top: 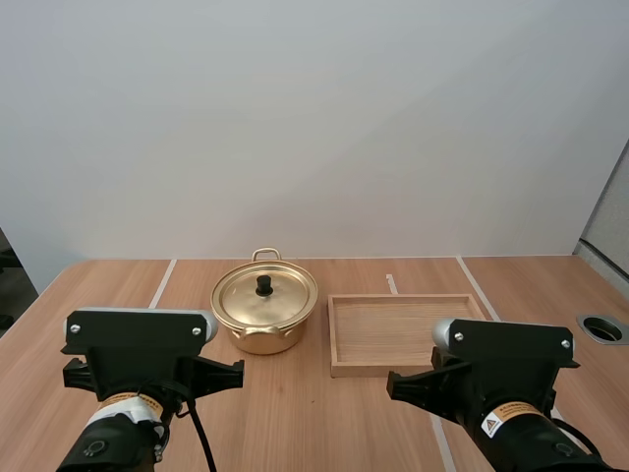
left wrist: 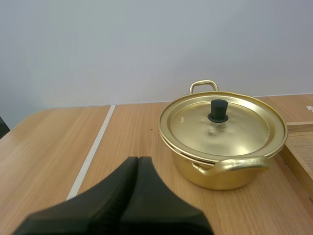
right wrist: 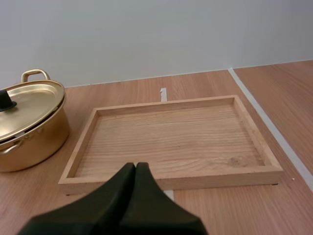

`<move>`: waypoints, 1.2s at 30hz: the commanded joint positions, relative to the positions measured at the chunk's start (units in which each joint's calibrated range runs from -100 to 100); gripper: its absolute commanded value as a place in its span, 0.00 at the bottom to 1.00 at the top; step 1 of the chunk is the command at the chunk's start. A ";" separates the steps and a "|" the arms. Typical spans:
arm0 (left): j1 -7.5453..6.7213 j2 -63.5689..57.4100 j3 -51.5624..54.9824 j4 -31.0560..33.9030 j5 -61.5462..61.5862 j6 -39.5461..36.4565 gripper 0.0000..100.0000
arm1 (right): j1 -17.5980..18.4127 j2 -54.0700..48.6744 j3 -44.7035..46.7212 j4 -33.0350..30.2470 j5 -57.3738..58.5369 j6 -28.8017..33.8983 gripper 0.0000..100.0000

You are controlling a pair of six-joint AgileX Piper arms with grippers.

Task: Open the pot, put the pineapple inside, and close it

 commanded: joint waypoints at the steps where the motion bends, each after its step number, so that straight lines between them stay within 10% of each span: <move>1: 0.03 -0.38 0.13 0.26 -0.77 0.07 0.00 | 0.12 -0.41 0.30 -0.87 -2.06 -1.31 0.00; 36: 0.03 -0.38 0.13 0.26 -0.77 0.07 0.00 | 0.12 -0.41 0.30 -1.03 -3.33 -4.34 0.00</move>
